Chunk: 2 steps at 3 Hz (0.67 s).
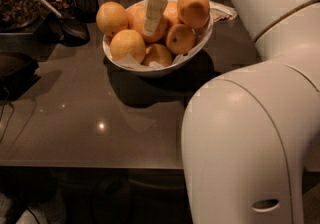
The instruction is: Pick orange from white bowl
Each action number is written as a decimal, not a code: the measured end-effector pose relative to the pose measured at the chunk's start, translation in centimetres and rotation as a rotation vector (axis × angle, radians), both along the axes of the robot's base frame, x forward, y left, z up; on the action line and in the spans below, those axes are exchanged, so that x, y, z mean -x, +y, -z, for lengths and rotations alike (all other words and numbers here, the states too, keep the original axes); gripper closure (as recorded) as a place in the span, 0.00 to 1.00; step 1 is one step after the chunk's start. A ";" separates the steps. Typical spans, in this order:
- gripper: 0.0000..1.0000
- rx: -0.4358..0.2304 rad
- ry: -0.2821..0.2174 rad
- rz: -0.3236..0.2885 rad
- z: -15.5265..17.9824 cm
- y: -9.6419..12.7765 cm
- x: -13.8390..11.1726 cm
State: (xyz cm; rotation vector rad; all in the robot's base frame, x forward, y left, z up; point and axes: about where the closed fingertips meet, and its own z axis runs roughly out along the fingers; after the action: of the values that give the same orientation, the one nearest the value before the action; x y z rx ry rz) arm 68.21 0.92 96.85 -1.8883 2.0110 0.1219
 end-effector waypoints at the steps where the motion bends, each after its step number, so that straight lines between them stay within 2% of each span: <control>1: 0.26 0.004 0.014 -0.006 0.8 0.0 -0.1; 2: 0.26 0.007 0.030 -0.010 1.5 0.1 -0.1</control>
Offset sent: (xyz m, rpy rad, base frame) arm -0.0172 -0.0126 -0.0196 -0.0543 0.1125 0.0251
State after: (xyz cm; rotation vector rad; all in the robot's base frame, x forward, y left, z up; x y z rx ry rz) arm 68.31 1.06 95.38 -1.9118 2.0244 0.1464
